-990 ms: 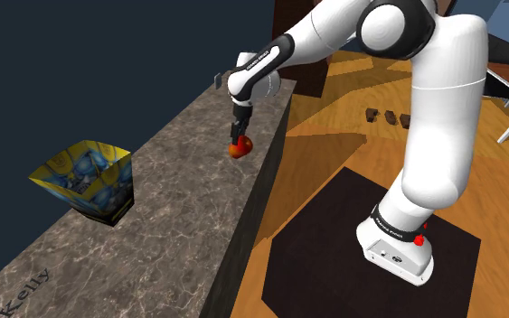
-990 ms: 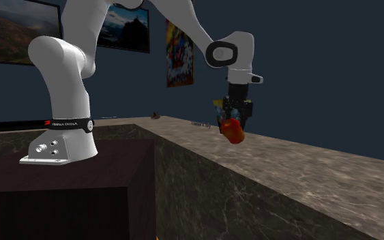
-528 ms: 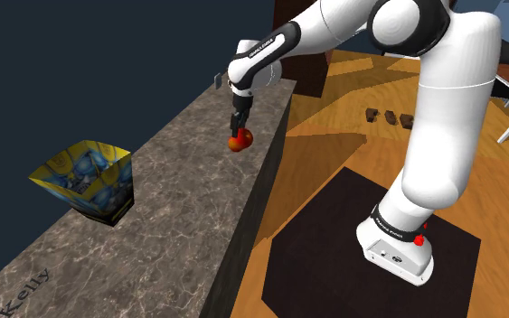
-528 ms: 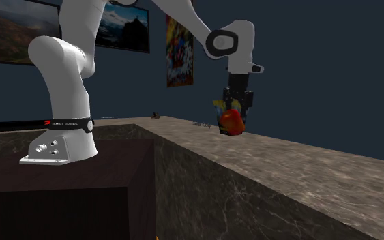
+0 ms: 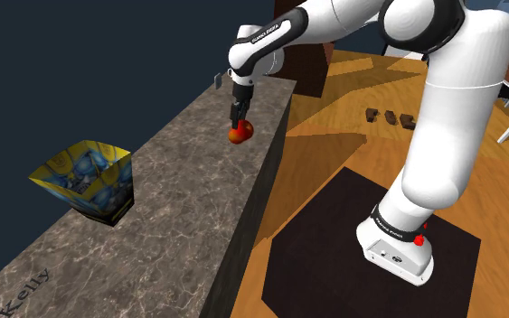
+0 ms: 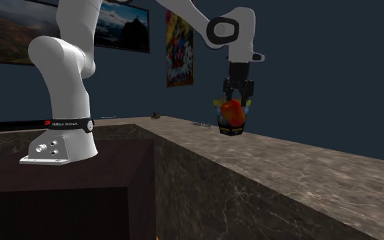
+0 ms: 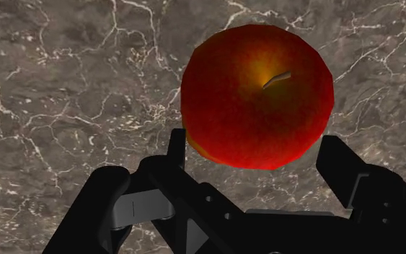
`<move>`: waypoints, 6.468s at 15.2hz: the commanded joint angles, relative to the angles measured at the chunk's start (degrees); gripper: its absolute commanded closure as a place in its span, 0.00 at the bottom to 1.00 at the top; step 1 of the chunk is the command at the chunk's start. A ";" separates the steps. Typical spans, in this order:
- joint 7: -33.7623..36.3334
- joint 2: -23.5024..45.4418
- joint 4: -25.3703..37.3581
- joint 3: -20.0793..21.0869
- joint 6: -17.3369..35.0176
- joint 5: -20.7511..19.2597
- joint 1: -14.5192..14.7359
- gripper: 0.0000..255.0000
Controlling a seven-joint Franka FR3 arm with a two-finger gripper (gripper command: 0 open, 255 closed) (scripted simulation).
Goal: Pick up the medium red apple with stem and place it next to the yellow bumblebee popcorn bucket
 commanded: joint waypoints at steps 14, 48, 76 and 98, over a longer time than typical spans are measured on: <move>2.18 -4.90 5.40 -0.30 -10.15 -1.25 0.00 1.00; 24.50 4.42 31.41 6.57 -23.37 -5.27 12.36 1.00; 32.16 17.27 35.50 8.21 -13.47 -7.87 19.65 1.00; 30.55 23.11 27.81 8.01 -0.04 -7.81 19.74 1.00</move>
